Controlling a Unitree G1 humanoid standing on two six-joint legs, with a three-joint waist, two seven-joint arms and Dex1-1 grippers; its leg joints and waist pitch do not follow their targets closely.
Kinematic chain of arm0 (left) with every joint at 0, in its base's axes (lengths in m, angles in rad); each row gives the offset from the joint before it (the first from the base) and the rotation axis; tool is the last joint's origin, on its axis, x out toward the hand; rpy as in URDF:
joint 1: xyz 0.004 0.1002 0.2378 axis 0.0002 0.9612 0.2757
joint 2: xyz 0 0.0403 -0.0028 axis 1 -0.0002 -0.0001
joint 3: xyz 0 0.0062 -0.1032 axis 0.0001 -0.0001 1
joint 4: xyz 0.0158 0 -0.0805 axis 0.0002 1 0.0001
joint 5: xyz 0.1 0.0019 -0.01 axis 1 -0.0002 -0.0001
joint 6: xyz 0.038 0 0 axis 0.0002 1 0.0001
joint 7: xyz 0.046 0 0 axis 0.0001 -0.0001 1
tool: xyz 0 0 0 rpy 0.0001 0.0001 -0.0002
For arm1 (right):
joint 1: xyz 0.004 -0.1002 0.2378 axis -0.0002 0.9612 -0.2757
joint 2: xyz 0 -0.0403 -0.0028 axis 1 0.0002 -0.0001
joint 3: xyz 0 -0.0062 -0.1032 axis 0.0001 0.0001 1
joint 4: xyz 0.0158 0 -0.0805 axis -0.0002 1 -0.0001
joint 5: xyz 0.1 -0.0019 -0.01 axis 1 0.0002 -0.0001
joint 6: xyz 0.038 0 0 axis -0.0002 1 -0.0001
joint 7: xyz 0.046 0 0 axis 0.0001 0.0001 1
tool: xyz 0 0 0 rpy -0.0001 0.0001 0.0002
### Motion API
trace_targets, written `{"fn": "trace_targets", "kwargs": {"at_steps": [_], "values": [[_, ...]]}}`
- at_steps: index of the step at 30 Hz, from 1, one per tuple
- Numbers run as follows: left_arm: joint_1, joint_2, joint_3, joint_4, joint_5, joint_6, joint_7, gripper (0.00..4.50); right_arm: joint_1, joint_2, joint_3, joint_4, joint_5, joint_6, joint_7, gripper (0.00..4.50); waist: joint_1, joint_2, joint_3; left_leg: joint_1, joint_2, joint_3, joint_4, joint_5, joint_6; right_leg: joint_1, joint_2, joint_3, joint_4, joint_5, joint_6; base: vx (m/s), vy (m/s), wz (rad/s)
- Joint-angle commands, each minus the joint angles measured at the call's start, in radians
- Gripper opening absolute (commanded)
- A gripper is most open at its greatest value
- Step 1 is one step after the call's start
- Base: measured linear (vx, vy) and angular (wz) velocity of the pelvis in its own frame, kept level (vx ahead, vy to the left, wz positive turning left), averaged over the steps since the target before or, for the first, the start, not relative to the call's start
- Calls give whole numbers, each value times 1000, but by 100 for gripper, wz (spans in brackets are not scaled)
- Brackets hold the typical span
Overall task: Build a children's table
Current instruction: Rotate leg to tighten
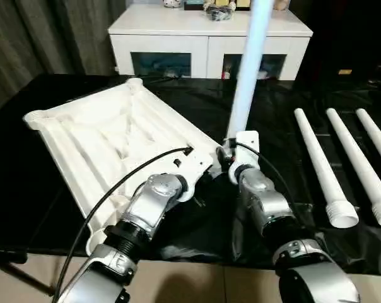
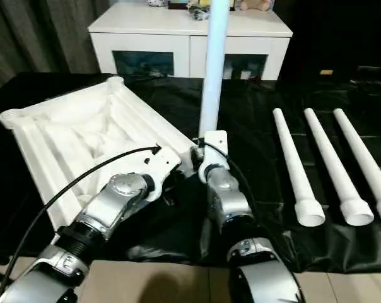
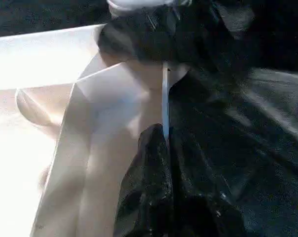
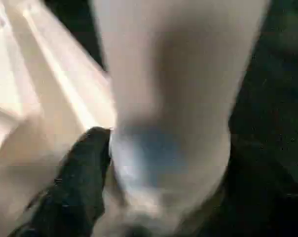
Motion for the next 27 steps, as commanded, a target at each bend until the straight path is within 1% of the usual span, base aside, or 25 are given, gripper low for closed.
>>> {"fn": "trace_targets", "kwargs": {"at_steps": [1, 2, 3, 4, 5, 6, 7, 8, 9, 11, 12, 13, 14, 15, 16, 17, 18, 19, 20, 22, 23, 25, 26, 27], "values": [[16, 35, -1, 12, 23, -20, -4, 0, 5, 3, 12, 19, 14, 5, 52, 366, 2, -5, -49, -22, 25, -11, -86, -241, 48, 46, -47, 32, -82, -359, -152, 0, 0, 0], [26, 48, -8, 1, 24, -31, -26, 0, 3, -5, 14, 12, 18, 4, 87, 383, 1, -5, -49, -19, 26, -10, -85, -242, 53, 44, -48, 33, -81, -345, -165, 0, 0, 0], [38, 65, -19, -14, 21, -54, -62, 0, 7, -18, 22, -8, 23, 7, 138, 383, -1, -6, -49, -24, 26, -10, -85, -233, 60, 50, -47, 33, -79, -329, -174, 0, 0, 0], [50, 80, -23, -30, 19, -46, -83, 0, 13, -34, 35, -29, 25, 10, 187, 383, -1, -5, -50, -24, 28, -10, -84, -228, 62, 51, -48, 33, -75, -316, -180, 0, 0, 0], [58, 89, -26, -42, 18, -39, -96, 0, 18, -45, 44, -44, 27, 13, 219, 383, -4, -1, -50, -24, 30, -9, -83, -219, 67, 50, -48, 34, -73, -295, -193, 0, 0, 0], [73, 112, -37, -57, 12, -62, -140, 0, 36, -72, 68, -81, 24, 18, 288, 383, -2, 0, -50, -21, 30, -7, -82, -217, 71, 48, -48, 34, -74, -288, -197, 0, 0, 0], [83, 127, -44, -66, 7, -79, -168, 0, 47, -91, 83, -105, 22, 22, 334, 383, 0, 0, -53, -16, 32, -4, -78, -196, 76, 44, -47, 36, -71, -253, -210, 0, 0, 0], [107, 173, -64, -83, 11, -138, -223, 0, 85, -155, 130, -169, 7, 35, 439, 383, 3, 2, -55, -22, 32, -6, -77, -157, 88, 53, -44, 34, -63, -196, -225, 0, 0, 0], [118, 187, -70, -92, 1, -154, -255, 0, 98, -177, 140, -189, 5, 28, 482, 383, 6, 1, -58, -26, 34, -5, -73, -112, 104, 55, -44, 35, -52, -126, -235, 0, 0, 0], [135, 207, -71, -111, -15, -149, -292, 0, 122, -211, 149, -230, 20, 21, 561, 383, 11, 3, -58, -22, 35, -3, -70, -89, 118, 54, -44, 36, -46, -69, -259, 0, 0, 0], [148, 221, -72, -127, -31, -154, -325, 0, 138, -235, 155, -263, 34, 20, 616, 383, 12, 4, -59, -21, 35, -2, -69, -87, 119, 54, -44, 36, -43, -59, -268, 0, 0, 0], [158, 232, -74, -140, -44, -161, -354, 0, 152, -255, 161, -290, 45, 22, 658, 383, 15, 3, -59, -22, 36, -1, -69, -89, 128, 57, -44, 36, -43, -46, -276, 0, 0, 0], [171, 248, -77, -157, -59, -173, -391, 0, 168, -280, 168, -323, 59, 25, 712, 383, 15, 3, -60, -21, 39, -1, -68, -81, 130, 55, -46, 38, -41, -36, -280, 0, 0, 0], [182, 268, -83, -170, -71, -206, -432, 0, 184, -313, 181, -356, 69, 34, 770, 383, 17, 8, -59, -19, 38, 0, -67, -77, 144, 54, -42, 36, -42, -21, -290, 0, 0, 0], [186, 274, -84, -175, -77, -215, -447, 0, 190, -328, 187, -369, 72, 33, 795, 383, 17, 6, -60, -19, 39, 0, -66, -73, 146, 55, -43, 37, -39, -15, -291, 0, 0, 0], [191, 283, -85, -181, -84, -226, -465, 0, 198, -346, 194, -384, 76, 32, 826, 383, 20, 4, -57, -18, 38, 2, -67, -85, 149, 54, -43, 37, -42, -32, -290, 0, 0, 0], [191, 283, -85, -181, -84, -226, -465, 0, 198, -346, 194, -384, 76, 32, 826, 383, 21, 4, -56, -19, 39, 2, -68, -89, 144, 54, -46, 39, -42, -55, -290, 0, 0, 0], [203, 295, -69, -205, -118, -234, -516, 0, 211, -395, 210, -408, 78, 30, 904, 383, 24, 8, -55, -18, 39, 2, -69, -102, 139, 52, -45, 38, -45, -76, -289, 0, 0, 0], [203, 295, -69, -205, -118, -234, -516, 0, 211, -395, 210, -408, 78, 30, 904, 383, 24, 6, -55, -17, 39, 3, -69, -113, 134, 53, -44, 37, -47, -90, -285, 0, 0, 0], [210, 305, -61, -235, -158, -227, -568, 0, 222, -432, 226, -421, 81, 23, 970, 383, 29, 5, -53, -17, 41, 3, -71, -129, 120, 53, -45, 39, -48, -125, -275, 0, 0, 0], [212, 310, -61, -243, -167, -227, -586, 0, 226, -442, 230, -426, 81, 22, 994, 383, 33, 2, -53, -17, 41, 4, -71, -133, 118, 52, -46, 41, -49, -134, -271, 0, 0, 0], [212, 313, -61, -246, -170, -230, -595, 0, 228, -445, 230, -430, 79, 20, 1005, 383, 36, 5, -53, -16, 41, 4, -71, -126, 113, 50, -45, 41, -49, -140, -266, 0, 0, 0], [215, 320, -61, -251, -173, -233, -609, 0, 232, -448, 230, -443, 90, 38, 1027, 383, 37, 4, -53, -17, 40, 4, -71, -127, 109, 50, -45, 41, -50, -143, -264, 0, 0, 0], [215, 320, -61, -251, -173, -233, -609, 0, 232, -448, 230, -443, 90, 38, 1027, 383, 37, 4, -54, -16, 41, 3, -71, -123, 107, 50, -45, 41, -49, -143, -262, 0, 0, 0]]}}
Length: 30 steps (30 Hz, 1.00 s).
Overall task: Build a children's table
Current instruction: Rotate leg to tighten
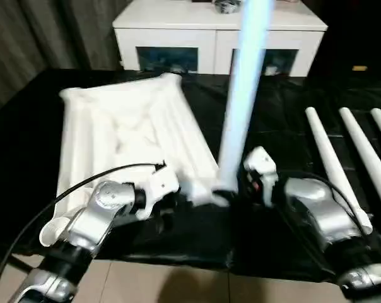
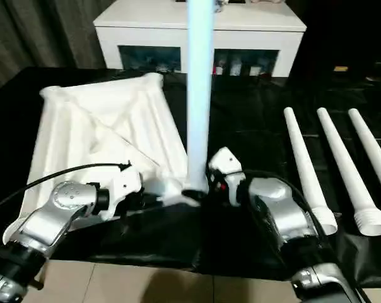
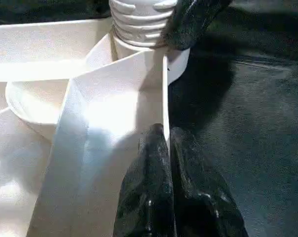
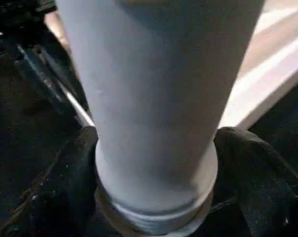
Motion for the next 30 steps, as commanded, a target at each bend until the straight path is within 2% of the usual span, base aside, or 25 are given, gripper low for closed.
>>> {"fn": "trace_targets", "kwargs": {"at_steps": [1, 2, 4, 5, 6, 10, 11, 15, 19, 20, 21, 24, 25, 26, 27, 28, 30], "values": [[19, -7, -30, -8, -28, -10, -33, 0, 1, -8, 6, -21, 6, 6, 9, 383, 0, -9, -52, -4, 35, -1, -72, -125, 99, 61, -46, 41, -56, -139, -257, 0, 0, 0], [20, -5, -29, -9, -29, -12, -38, 0, 2, -9, 7, -25, 9, 12, 17, 365, -1, -8, -53, -5, 34, -2, -71, -114, 99, 62, -45, 41, -54, -128, -257, 0, 0, 0], [22, -2, -29, -10, -31, -11, -51, 0, 1, -10, 14, -21, 10, 22, 36, 365, -1, -8, -54, -6, 34, -3, -70, -103, 102, 63, -45, 40, -52, -115, -258, 0, 0, 0], [23, 0, -28, -12, -31, -10, -55, 0, 2, -11, 19, -17, 11, 25, 43, 351, -1, -11, -55, -7, 34, -2, -69, -93, 106, 64, -45, 40, -51, -103, -260, 0, 0, 0], [24, 0, -28, -12, -30, -9, -55, 0, 2, -12, 19, -17, 10, 25, 44, 330, 0, -9, -56, -7, 34, -3, -68, -82, 110, 64, -46, 40, -49, -91, -263, 0, 0, 0], [26, 7, -23, -15, -28, -7, -60, 0, 9, -9, 17, -23, 22, 39, 65, 318, 1, -10, -56, -8, 33, -2, -66, -78, 118, 64, -46, 39, -50, -96, -264, 0, 0, 0], [26, 7, -23, -15, -28, -7, -60, 0, 9, -9, 17, -23, 22, 40, 65, 296, 1, -10, -56, -7, 34, -2, -67, -79, 117, 64, -46, 39, -50, -102, -263, 0, 0, 0], [27, 10, -23, -15, -26, -6, -64, 0, 15, -9, 18, -27, 21, 45, 74, 279, 2, -10, -56, -7, 33, -2, -67, -81, 113, 64, -46, 39, -50, -109, -259, 0, 0, 0], [26, 5, -25, -1, -10, -3, -47, 0, -2, 40, -19, 43, -7, 48, -57, 275, 0, -10, -55, -8, 33, -2, -67, -73, 111, 62, -47, 40, -50, -107, -260, 0, 0, 0], [22, 1, -25, 7, 0, -1, -31, 0, -11, 55, -30, 66, -16, 48, -103, 275, -4, -11, -54, -12, 31, -4, -69, -82, 100, 66, -47, 39, -51, -126, -254, 0, 0, 0], [21, -1, -25, 11, 4, 0, -24, 0, -14, 60, -34, 76, -19, 49, -121, 275, -6, -10, -54, -12, 32, -5, -70, -92, 93, 65, -47, 39, -53, -141, -251, 0, 0, 0], [6, -21, -20, 39, 28, 16, 32, 0, -29, 90, -57, 111, -25, 59, -209, 275, -17, -9, -47, -4, 29, -3, -75, -168, 57, 58, -45, 40, -67, -241, -227, 0, 0, 0], [-21, -68, -5, 81, 49, 53, 125, 0, -51, 146, -98, 157, -28, 82, -356, 275, -20, -10, -47, -3, 29, -4, -77, -186, 46, 60, -46, 41, -69, -278, -215, 0, 0, 0], [-44, -116, 5, 107, 59, 80, 193, 0, -64, 195, -125, 179, -35, 100, -473, 275, -25, -9, -42, -4, 28, -5, -79, -206, 32, 57, -46, 41, -77, -324, -204, 0, 0, 0], [-44, -116, 5, 107, 59, 80, 193, 0, -64, 195, -125, 179, -35, 100, -473, 275, -28, -11, -42, -3, 25, -5, -79, -211, 23, 58, -45, 40, -78, -345, -194, 0, 0, 0], [-53, -136, 11, 118, 62, 97, 225, 0, -72, 220, -136, 194, -48, 99, -551, 274, -29, -11, -43, 1, 25, -8, -80, -224, 9, 56, -46, 40, -81, -389, -175, 0, 0, 0], [-79, -189, 30, 147, 69, 146, 313, 0, -84, 255, -148, 220, -74, 99, -672, 274, -33, -12, -43, -4, 23, -10, -82, -226, 6, 58, -47, 39, -84, -405, -159, 0, 0, 0]]}}
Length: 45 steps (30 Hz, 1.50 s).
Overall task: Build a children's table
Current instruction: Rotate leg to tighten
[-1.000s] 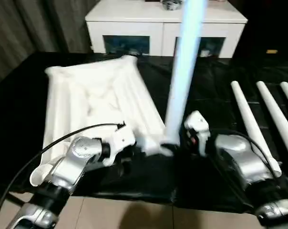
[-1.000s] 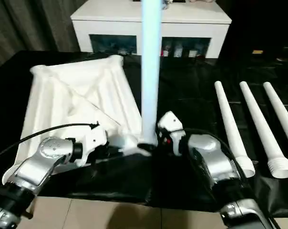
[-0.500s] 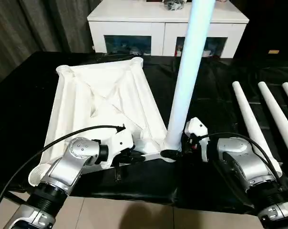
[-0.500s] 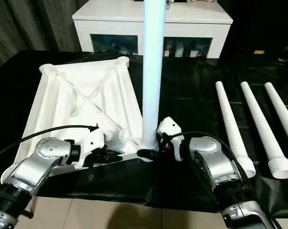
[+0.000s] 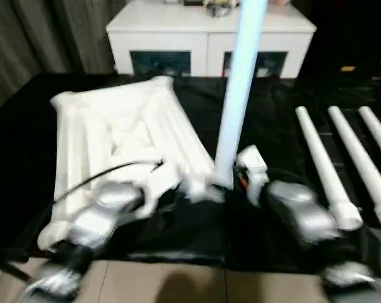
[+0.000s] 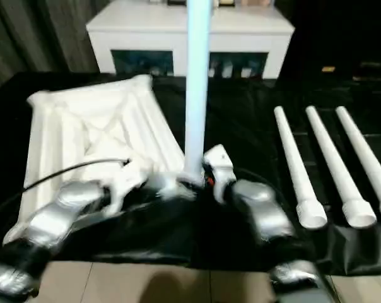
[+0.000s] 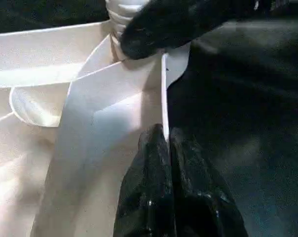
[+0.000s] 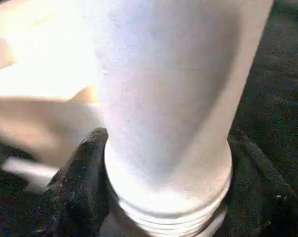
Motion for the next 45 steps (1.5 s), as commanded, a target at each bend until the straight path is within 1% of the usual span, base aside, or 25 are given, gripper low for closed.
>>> {"fn": "trace_targets", "kwargs": {"at_steps": [1, 3, 4, 5, 6, 7, 10, 11, 12, 14, 16, 18, 19, 24, 25, 26, 27, 29, 30, 32, 35, 37, 40, 42, 45], "values": [[3, -50, 5, 35, -6, 42, 82, 0, -8, 16, -40, 62, -36, 35, -161, 274, 1, -9, -41, -9, 24, -7, -83, -232, 12, 43, -46, 38, -91, -414, -157, 0, 0, 0], [-23, -95, 20, 68, -1, 77, 154, 0, -21, 51, -57, 94, -39, 30, -246, 274, 3, -9, -42, -8, 21, -7, -83, -236, 15, 43, -46, 37, -95, -425, -152, 0, 0, 0], [-41, -128, 22, 96, 16, 95, 213, 0, -37, 80, -64, 130, -60, 18, -362, 274, 3, -10, -44, -11, 22, -9, -84, -228, 19, 45, -46, 36, -93, -413, -150, 0, 0, 0], [-41, -128, 22, 96, 16, 95, 213, 0, -37, 80, -64, 130, -60, 18, -362, 274, 2, -9, -44, -10, 20, -7, -84, -219, 17, 42, -44, 36, -94, -397, -150, 0, 0, 0], [-58, -157, 21, 121, 34, 98, 257, 0, -59, 113, -67, 170, -69, 0, -434, 274, 2, -9, -47, -12, 21, -9, -84, -211, 22, 46, -44, 36, -91, -369, -153, 0, 0, 0], [-70, -176, 20, 141, 49, 94, 287, 0, -78, 138, -73, 204, -75, -17, -475, 274, 2, -7, -47, -12, 21, -8, -84, -207, 23, 44, -46, 36, -90, -356, -158, 0, 0, 0], [-83, -191, 12, 161, 63, 82, 305, 0, -106, 169, -88, 258, -61, -44, -498, 274, 1, -5, -50, -12, 20, -8, -83, -210, 33, 47, -45, 35, -87, -312, -169, 0, 0, 0], [-85, -191, 5, 161, 67, 62, 302, 0, -114, 180, -94, 272, -49, -58, -484, 274, 3, -5, -51, -13, 21, -7, -82, -196, 41, 48, -45, 35, -83, -275, -179, 0, 0, 0], [-83, -189, -3, 158, 71, 54, 294, 0, -117, 184, -96, 275, -43, -71, -468, 274, 3, -8, -51, -16, 20, -6, -81, -185, 52, 50, -46, 35, -81, -250, -188, 0, 0, 0], [-78, -183, -14, 147, 75, 50, 281, 0, -122, 190, -104, 270, -30, -88, -437, 330, 4, -7, -51, -17, 21, -5, -80, -171, 65, 52, -46, 35, -79, -232, -197, 0, 0, 0], [-68, -165, -29, 132, 83, 25, 255, 0, -127, 184, -100, 262, -26, -101, -397, 344, 4, -10, -50, -18, 22, -5, -81, -178, 73, 53, -47, 34, -80, -247, -197, 0, 0, 0], [-58, -153, -31, 119, 82, 21, 239, 0, -130, 176, -95, 258, -22, -111, -358, 352, 1, -8, -49, -22, 24, -7, -84, -189, 76, 55, -49, 34, -82, -277, -193, 0, 0, 0], [-57, -152, -32, 119, 82, 19, 237, 0, -131, 175, -94, 258, -22, -112, -355, 376, 2, -8, -48, -20, 24, -7, -83, -191, 75, 53, -49, 34, -83, -284, -192, 0, 0, 0], [-13, -90, -40, 70, 54, -50, 119, 0, -108, 102, -42, 186, -30, -130, -144, 384, -2, -8, -49, -21, 26, -6, -82, -187, 85, 53, -50, 35, -82, -277, -202, 0, 0, 0], [12, -50, -51, 49, 42, -92, 57, 0, -71, 49, -8, 111, -24, -120, -17, 384, 0, -7, -49, -20, 26, -7, -82, -178, 89, 55, -49, 34, -81, -267, -205, 0, 0, 0], [26, -29, -58, 39, 35, -127, 22, 0, -51, 17, 12, 74, -24, -120, 49, 384, 7, -7, -51, -22, 30, -7, -81, -156, 107, 57, -48, 35, -76, -222, -207, 0, 0, 0], [26, -29, -58, 39, 35, -127, 22, 0, -51, 17, 12, 74, -24, -120, 49, 384, 7, -7, -51, -22, 30, -7, -81, -156, 107, 57, -48, 35, -76, -222, -207, 0, 0, 0], [63, 25, -78, 20, 32, -196, -47, 0, 13, -86, 75, -17, -37, -143, 209, 384, 10, -3, -52, -21, 30, -7, -79, -143, 113, 57, -47, 34, -69, -178, -226, 0, 0, 0], [63, 25, -78, 20, 32, -196, -47, 0, 13, -86, 75, -17, -37, -143, 209, 384, 13, -3, -51, -16, 35, -5, -80, -146, 115, 54, -47, 36, -70, -166, -229, 0, 0, 0], [88, 47, -74, 2, 12, -209, -90, 0, 64, -153, 97, -87, -14, -151, 330, 384, 14, -4, -51, -18, 34, -4, -80, -148, 116, 57, -47, 36, -68, -154, -238, 0, 0, 0], [124, 71, -55, -50, -46, -200, -173, 0, 115, -222, 90, -160, 41, -142, 466, 384, 22, -6, -51, -19, 36, -2, -79, -140, 133, 59, -50, 39, -65, -138, -249, 0, 0, 0], [140, 86, -48, -74, -73, -200, -218, 0, 129, -243, 82, -175, 56, -142, 503, 384, 24, -6, -49, -17, 36, -1, -79, -153, 134, 56, -50, 40, -68, -165, -249, 0, 0, 0], [154, 111, -44, -97, -101, -197, -269, 0, 140, -257, 73, -185, 73, -139, 540, 384, 25, -6, -46, -19, 35, -1, -82, -172, 122, 55, -50, 40, -73, -225, -238, 0, 0, 0], [158, 124, -42, -101, -111, -206, -295, 0, 147, -262, 69, -201, 91, -127, 561, 384, 26, -4, -45, -15, 36, -1, -84, -183, 114, 51, -49, 41, -77, -260, -223, 0, 0, 0], [157, 135, -35, -98, -115, -216, -316, 0, 155, -260, 61, -215, 118, -106, 584, 384, 28, -4, -46, -16, 36, -2, -85, -176, 105, 52, -48, 41, -75, -258, -218, 0, 0, 0]]}}
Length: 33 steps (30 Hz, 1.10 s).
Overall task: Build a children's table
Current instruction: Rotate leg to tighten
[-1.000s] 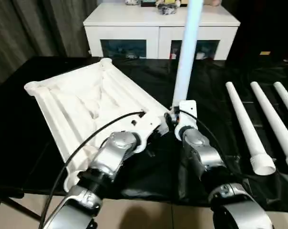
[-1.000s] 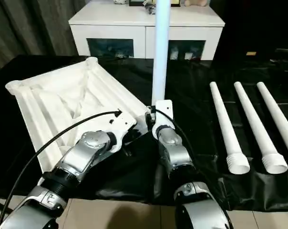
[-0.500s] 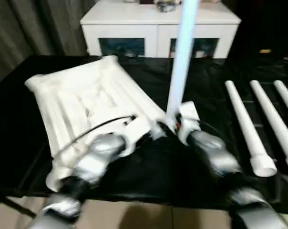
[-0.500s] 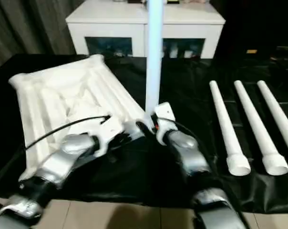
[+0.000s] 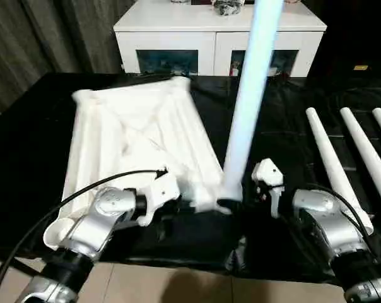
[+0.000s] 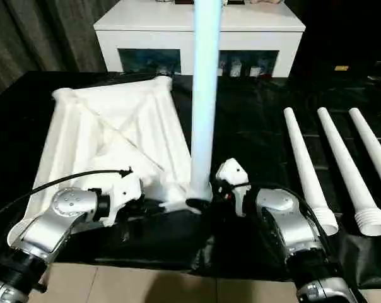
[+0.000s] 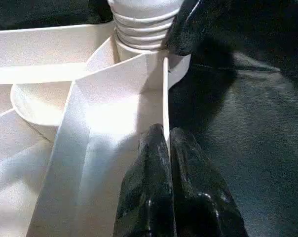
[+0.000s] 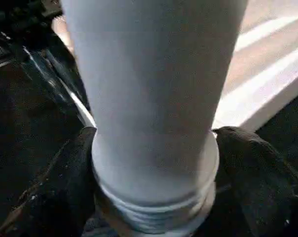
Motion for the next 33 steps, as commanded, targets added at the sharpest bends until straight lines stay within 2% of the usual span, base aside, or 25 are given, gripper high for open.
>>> {"fn": "trace_targets", "kwargs": {"at_steps": [1, 3, 7, 15, 17, 19, 21, 23, 24, 27, 29, 32, 33], "values": [[26, -1, -12, 13, -42, -12, -40, 0, 0, -7, -21, -40, 29, 15, 16, 384, 0, -20, -43, -14, 34, -5, -75, -174, 99, 52, -46, 41, -70, -250, -219, 0, 0, 0], [25, 4, -11, 11, -43, -6, -51, 0, 6, -7, -18, -40, 38, 22, 39, 384, 1, -19, -45, -14, 35, -5, -73, -149, 104, 52, -46, 41, -67, -217, -226, 0, 0, 0], [23, 6, -11, 14, -41, -5, -59, 0, 13, -9, -12, -40, 35, 26, 54, 347, 3, -19, -47, -15, 35, -4, -71, -127, 112, 54, -46, 40, -62, -172, -239, 0, 0, 0], [18, 13, -18, 25, -35, 1, -76, 0, 25, -14, -5, -48, 48, 53, 77, 278, 3, -19, -46, -14, 35, -4, -72, -136, 106, 54, -47, 40, -65, -201, -230, 0, 0, 0], [16, 11, -19, 29, -30, 1, -72, 0, 25, -8, -7, -43, 42, 49, 63, 275, 3, -19, -47, -14, 34, -4, -70, -126, 106, 55, -46, 40, -63, -186, -233, 0, 0, 0], [3, -4, -21, 59, 5, 2, -18, 0, 8, 25, -23, 0, 9, 42, -35, 273, 2, -18, -46, -14, 33, -4, -71, -128, 105, 54, -46, 40, -64, -189, -234, 0, 0, 0], [-4, -11, -20, 72, 19, 9, 7, 0, -2, 39, -29, 23, -9, 39, -84, 272, -1, -19, -42, -15, 32, -4, -74, -156, 89, 53, -47, 40, -69, -237, -224, 0, 0, 0], [-32, -34, -12, 116, 54, 25, 86, 0, -16, 70, -41, 56, -33, 42, -172, 272, -5, -20, -36, -8, 30, -4, -79, -213, 62, 47, -46, 39, -84, -356, -188, 0, 0, 0], [-32, -34, -12, 116, 54, 25, 86, 0, -16, 70, -41, 56, -33, 42, -172, 272, -6, -19, -36, -7, 31, -7, -81, -226, 49, 48, -48, 40, -86, -391, -173, 0, 0, 0], [-90, -105, 20, 182, 65, 41, 210, 0, -45, 144, -75, 117, -64, 62, -373, 272, -11, -22, -30, -5, 28, -7, -84, -262, 35, 42, -47, 40, -95, -452, -150, 0, 0, 0], [-131, -153, 24, 223, 78, 56, 279, 0, -67, 195, -99, 172, -99, 67, -545, 272, -17, -23, -33, -4, 24, -11, -85, -254, 17, 40, -48, 39, -98, -485, -128, 0, 0, 0], [-181, -212, 24, 284, 104, 60, 371, 0, -106, 257, -161, 258, -100, 77, -768, 272, -26, -24, -34, -5, 21, -14, -84, -264, 13, 39, -49, 37, -103, -507, -115, 0, 0, 0], [-210, -249, 25, 324, 118, 56, 426, 0, -128, 290, -205, 297, -86, 82, -886, 272, -25, -23, -34, -5, 21, -14, -85, -263, 15, 39, -50, 37, -104, -503, -113, 0, 0, 0]]}}
